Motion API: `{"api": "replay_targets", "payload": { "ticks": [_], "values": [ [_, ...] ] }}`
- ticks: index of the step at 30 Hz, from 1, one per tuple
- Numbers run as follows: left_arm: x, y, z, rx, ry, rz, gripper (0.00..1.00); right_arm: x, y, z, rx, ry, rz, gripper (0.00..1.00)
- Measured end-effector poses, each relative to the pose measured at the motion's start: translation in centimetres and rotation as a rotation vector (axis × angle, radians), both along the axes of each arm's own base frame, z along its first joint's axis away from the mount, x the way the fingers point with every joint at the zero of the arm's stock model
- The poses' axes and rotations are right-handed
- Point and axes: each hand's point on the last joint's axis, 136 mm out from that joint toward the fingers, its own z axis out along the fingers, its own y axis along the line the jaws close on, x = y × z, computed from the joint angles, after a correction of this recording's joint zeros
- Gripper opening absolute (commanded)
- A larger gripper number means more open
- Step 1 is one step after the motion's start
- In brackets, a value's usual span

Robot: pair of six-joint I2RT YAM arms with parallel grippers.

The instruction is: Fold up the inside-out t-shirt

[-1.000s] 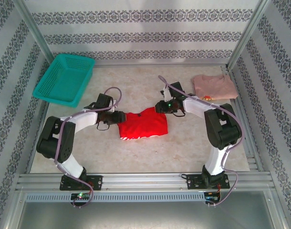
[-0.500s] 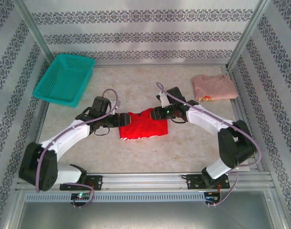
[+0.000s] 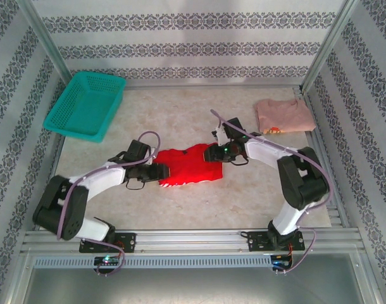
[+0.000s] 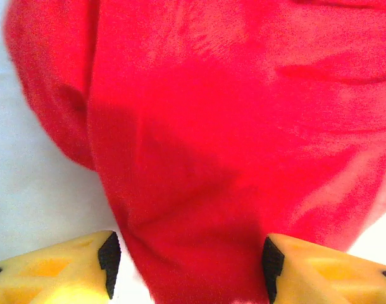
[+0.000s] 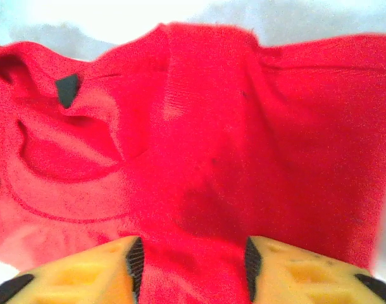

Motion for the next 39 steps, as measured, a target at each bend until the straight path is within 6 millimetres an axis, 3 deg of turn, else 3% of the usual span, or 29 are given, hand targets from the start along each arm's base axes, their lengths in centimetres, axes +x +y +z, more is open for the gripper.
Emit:
{"api": "replay_targets", "payload": {
  "ticks": [3, 6, 8, 12, 14, 18, 25, 32, 39],
  "values": [
    [0.0, 0.1, 3.5, -0.041, -0.118, 0.003, 0.64, 0.4, -1.7, 3.3, 0.024, -0.076, -0.036, 0.6],
    [0.0, -0.6, 5.5, -0.095, -0.173, -0.015, 0.61, 1.0, -2.8, 4.1, 0.032, -0.097, -0.072, 0.67],
    [-0.2, -1.3, 4.8, -0.104, -0.146, -0.035, 0.56, 1.1, -2.9, 2.6, 0.018, -0.055, -0.078, 0.68],
    [-0.8, -2.2, 1.5, -0.091, -0.037, -0.064, 0.48, 0.5, -2.9, -2.0, -0.021, 0.082, -0.087, 0.72],
    [-1.0, -2.2, 0.1, -0.08, 0.001, -0.065, 0.45, 0.0, -2.8, -3.4, -0.034, 0.123, -0.083, 0.73],
    [-1.4, -2.2, -2.0, -0.073, 0.045, -0.069, 0.43, 0.0, -1.8, -3.5, -0.027, 0.13, -0.07, 0.73],
    [-1.1, -2.4, -2.2, -0.086, 0.02, -0.072, 0.43, 0.1, -0.1, -3.7, 0.02, 0.145, -0.069, 0.69],
    [-1.0, -2.4, -2.2, -0.091, 0.015, -0.074, 0.43, 0.1, 2.4, -3.6, 0.098, 0.158, -0.056, 0.5],
    [-1.0, -2.4, -2.1, -0.088, 0.011, -0.072, 0.45, 0.8, 2.6, -3.6, 0.128, 0.158, -0.087, 0.17]
  ]
}}
